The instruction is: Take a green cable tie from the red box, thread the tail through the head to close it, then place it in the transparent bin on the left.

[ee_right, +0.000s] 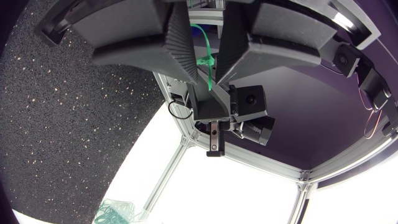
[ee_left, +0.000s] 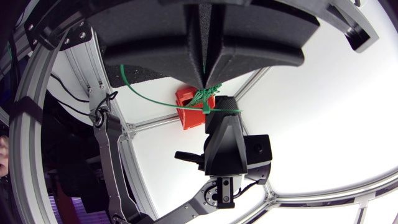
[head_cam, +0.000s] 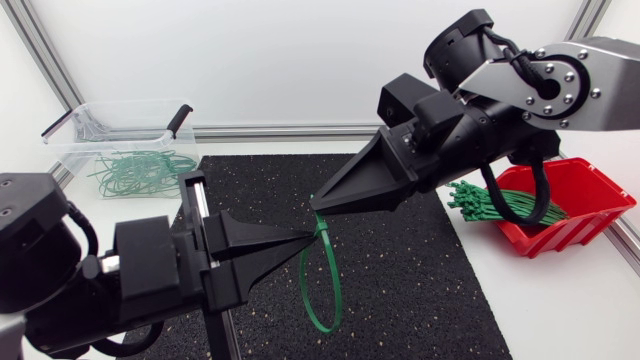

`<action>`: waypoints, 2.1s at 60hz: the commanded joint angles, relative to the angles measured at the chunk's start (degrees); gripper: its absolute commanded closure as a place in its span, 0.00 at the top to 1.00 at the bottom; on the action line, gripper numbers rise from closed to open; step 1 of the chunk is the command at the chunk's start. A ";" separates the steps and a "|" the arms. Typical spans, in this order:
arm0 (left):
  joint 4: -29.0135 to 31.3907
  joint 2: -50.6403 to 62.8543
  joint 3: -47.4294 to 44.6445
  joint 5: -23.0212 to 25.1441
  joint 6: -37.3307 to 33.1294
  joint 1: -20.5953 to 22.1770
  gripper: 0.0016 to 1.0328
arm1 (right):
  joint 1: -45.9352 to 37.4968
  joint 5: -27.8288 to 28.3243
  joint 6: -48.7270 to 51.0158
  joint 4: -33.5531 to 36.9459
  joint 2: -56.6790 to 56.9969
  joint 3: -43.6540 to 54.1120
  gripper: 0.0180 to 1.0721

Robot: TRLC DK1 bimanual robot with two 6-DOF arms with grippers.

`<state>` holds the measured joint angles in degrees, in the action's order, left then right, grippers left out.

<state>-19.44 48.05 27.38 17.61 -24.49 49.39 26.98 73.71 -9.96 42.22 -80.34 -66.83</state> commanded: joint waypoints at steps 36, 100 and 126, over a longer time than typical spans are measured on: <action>0.72 0.29 2.51 -1.87 -1.17 2.03 0.03 | -0.26 -0.50 1.17 0.50 1.85 1.70 0.06; 1.42 3.36 4.26 -7.32 2.34 3.79 0.03 | -4.92 -3.66 0.64 1.82 4.57 1.88 0.32; 6.52 14.26 11.30 9.99 13.50 -40.33 0.03 | -6.33 -30.38 7.23 -4.69 2.11 8.47 0.97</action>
<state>-13.30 59.92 36.21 26.96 -12.34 13.67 20.21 46.37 -4.36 38.54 -77.03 -60.42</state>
